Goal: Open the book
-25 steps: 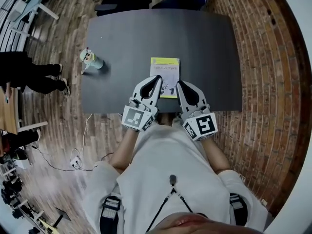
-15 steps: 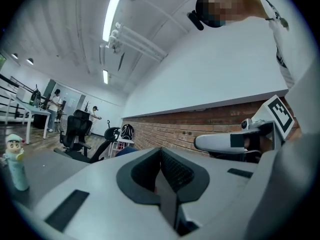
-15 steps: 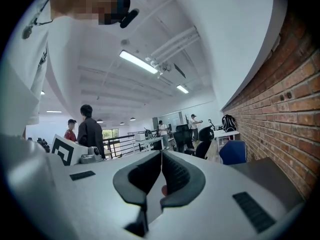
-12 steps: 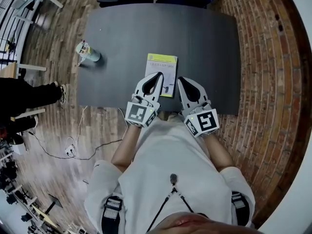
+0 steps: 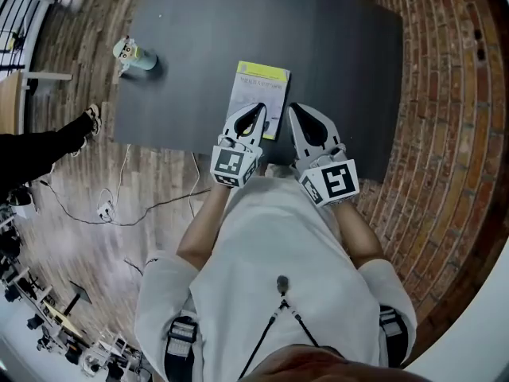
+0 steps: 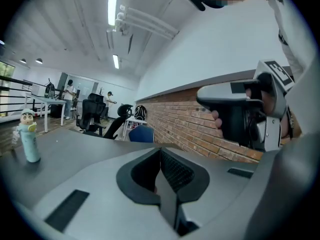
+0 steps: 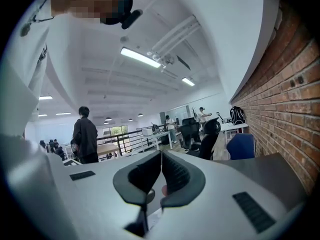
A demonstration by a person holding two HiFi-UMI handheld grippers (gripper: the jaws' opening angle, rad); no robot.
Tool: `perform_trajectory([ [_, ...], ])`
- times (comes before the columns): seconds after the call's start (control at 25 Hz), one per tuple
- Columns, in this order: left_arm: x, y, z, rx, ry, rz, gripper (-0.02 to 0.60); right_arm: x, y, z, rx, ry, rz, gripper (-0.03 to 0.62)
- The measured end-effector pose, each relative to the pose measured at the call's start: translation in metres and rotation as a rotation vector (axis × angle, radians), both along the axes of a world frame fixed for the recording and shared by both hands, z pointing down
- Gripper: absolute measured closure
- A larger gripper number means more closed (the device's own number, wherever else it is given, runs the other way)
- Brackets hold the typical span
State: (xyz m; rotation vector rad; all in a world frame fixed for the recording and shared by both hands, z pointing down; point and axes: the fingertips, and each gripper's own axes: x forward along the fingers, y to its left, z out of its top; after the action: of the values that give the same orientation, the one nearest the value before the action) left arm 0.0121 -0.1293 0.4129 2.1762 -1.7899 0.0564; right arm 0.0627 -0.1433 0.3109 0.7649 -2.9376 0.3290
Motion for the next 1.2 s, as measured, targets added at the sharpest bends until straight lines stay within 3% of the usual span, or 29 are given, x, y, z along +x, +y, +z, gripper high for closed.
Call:
perform_trajectory([
  [0.52,0.039,-0.024,0.102,-0.195,-0.019,0.039,0.56,0.028,-0.017,0.056,-0.079,0.042,0.01,0.559],
  [1.0,0.061,-0.028,0.193,-0.362,-0.042,-0.013,0.56,0.051,-0.016,0.104,-0.157,0.068,0.008,0.559],
  [1.2,0.072,-0.029,0.219,-0.424,-0.061,0.006,0.56,0.055,-0.011,0.116,-0.186,0.074,-0.005,0.559],
])
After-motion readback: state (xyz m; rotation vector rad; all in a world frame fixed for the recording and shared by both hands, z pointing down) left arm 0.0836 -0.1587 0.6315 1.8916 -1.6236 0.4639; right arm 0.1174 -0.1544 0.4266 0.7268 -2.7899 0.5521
